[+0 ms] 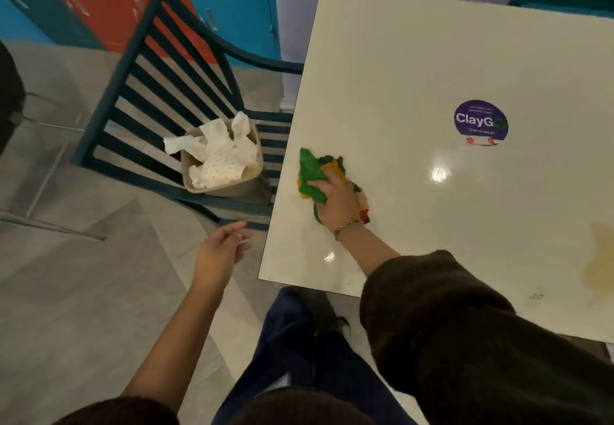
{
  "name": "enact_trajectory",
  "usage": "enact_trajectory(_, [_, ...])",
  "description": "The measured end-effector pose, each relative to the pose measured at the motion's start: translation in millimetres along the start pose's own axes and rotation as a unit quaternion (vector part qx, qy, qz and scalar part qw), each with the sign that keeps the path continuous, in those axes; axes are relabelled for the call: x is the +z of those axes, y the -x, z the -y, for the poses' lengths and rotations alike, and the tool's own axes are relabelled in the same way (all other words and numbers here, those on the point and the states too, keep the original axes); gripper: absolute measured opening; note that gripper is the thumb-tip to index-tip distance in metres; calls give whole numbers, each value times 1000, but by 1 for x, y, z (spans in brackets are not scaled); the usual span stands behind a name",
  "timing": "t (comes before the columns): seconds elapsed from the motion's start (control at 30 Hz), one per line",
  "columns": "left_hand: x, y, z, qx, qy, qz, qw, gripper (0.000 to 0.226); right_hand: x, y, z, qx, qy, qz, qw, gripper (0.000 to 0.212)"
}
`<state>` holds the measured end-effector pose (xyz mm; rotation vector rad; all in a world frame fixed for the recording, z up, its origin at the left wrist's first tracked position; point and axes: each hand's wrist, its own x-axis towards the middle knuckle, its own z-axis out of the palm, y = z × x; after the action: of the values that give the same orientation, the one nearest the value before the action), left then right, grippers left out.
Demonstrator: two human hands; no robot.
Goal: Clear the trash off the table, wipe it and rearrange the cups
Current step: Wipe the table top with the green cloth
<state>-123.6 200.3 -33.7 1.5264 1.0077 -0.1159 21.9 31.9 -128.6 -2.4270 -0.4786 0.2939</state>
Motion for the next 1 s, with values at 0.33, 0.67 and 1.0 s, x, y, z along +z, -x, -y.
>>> enact_trajectory(0.33, [15,62,34,-3,3,-23,1000,25,3,131,-13,-209,34,224,951,41])
enact_trajectory(0.67, [18,64,23,-6,-14,-3,1000,26,-95,193,-155,110,14,-98,989,42])
enact_trajectory(1.0, [14,62,17,1,4,12,1000,25,12,126,25,10,-8,42,999,48])
